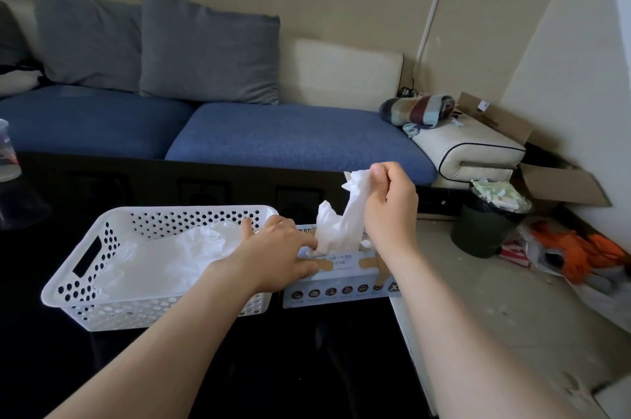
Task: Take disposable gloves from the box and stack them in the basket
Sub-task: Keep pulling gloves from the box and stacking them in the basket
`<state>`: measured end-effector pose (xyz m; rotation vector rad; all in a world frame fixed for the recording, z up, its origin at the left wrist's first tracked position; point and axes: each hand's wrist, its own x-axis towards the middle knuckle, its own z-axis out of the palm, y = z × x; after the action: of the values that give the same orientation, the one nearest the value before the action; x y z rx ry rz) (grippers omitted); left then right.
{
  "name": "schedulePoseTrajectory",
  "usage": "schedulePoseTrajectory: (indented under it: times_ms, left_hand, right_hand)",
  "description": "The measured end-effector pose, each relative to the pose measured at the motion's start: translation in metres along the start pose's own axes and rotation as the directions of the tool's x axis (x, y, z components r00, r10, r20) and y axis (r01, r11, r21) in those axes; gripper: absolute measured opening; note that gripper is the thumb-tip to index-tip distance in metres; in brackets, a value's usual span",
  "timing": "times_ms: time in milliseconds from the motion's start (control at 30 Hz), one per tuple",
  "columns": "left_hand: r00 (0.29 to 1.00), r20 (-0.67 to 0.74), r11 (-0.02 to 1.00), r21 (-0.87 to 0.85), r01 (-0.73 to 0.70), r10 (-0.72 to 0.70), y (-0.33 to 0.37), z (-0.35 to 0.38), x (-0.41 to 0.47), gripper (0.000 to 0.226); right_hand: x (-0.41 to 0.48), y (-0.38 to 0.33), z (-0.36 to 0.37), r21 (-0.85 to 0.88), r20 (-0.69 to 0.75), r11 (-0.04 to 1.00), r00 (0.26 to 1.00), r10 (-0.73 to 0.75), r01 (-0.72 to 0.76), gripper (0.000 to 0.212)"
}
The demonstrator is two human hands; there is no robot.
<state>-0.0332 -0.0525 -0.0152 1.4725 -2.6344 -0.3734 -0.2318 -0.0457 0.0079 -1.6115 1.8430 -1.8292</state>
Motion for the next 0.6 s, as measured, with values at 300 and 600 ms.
schedulePoseTrajectory:
  times_ms: [300,600]
  left_hand:
    - [1.000,0.023,0.998,0.069,0.006,-0.007,0.004,0.004,0.002,0.039]
    - [0.918,-0.354,0.789,-0.609,-0.081,-0.179,-0.007,-0.024,-0.006,0.028]
  right_hand:
    - [0.010,-0.041,-0.003,0.348,-0.127,0.937,0.989,0.070,-0.022,0.024]
    - [-0.011,-0.056,0.009,0.132,0.294,0.969,0.942,0.165,-0.211,0.052]
